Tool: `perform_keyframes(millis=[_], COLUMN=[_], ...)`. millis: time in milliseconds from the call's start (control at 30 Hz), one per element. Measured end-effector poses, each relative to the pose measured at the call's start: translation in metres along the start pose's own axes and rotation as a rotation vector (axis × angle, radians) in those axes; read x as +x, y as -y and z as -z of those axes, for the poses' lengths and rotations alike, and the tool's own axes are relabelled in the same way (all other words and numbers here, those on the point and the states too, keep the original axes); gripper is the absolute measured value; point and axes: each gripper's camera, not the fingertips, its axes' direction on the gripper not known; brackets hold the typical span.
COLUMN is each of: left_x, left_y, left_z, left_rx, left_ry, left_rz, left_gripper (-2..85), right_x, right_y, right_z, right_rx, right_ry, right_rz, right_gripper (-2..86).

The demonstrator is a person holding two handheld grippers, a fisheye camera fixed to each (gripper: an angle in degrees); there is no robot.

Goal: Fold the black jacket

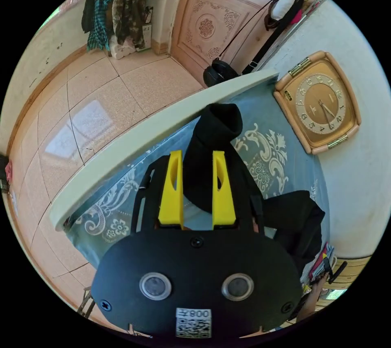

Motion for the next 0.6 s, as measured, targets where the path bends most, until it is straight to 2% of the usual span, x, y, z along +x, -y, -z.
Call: perform_keyframes(millis=[133,233,300,367,500,600], left_x=[0.018,0.053,0.091,0.123,0.174,0.192], left_y=[-0.01,-0.043,-0.084,-0.119,-0.215,-0.275], left_z=[-0.001,0.029,0.063,0.077,0.077,0.063], left_rx=[0.037,0.147,0.223,0.217,0.177,0.156], left_ry=[-0.059,-0.287,-0.475,-0.549,-0.545,-0.455], left_rz=[-0.075,-0.233,-0.408,-0.558,-0.792,-0.878], left_gripper=[3.3,2.6,2.3,2.2,2.0,2.0], right_x=[-0.025,-0.051,-0.068,-0.079,-0.068,-0.037], right_y=[0.026,0.053,0.081,0.103,0.126,0.112], right_z=[-0.018,-0.05,-0.075,-0.089,-0.116,-0.131], right_rx=[-0.001,-0.054,-0.074,-0.097,-0.167,-0.232], right_ry=[0.228,0.433,0.689,0.87,1.127,1.163], right_rz=[0.122,0.205,0.207,0.211,0.089,-0.06], right_gripper=[2.3,4.9,7.3,8.5,10.4,11.0])
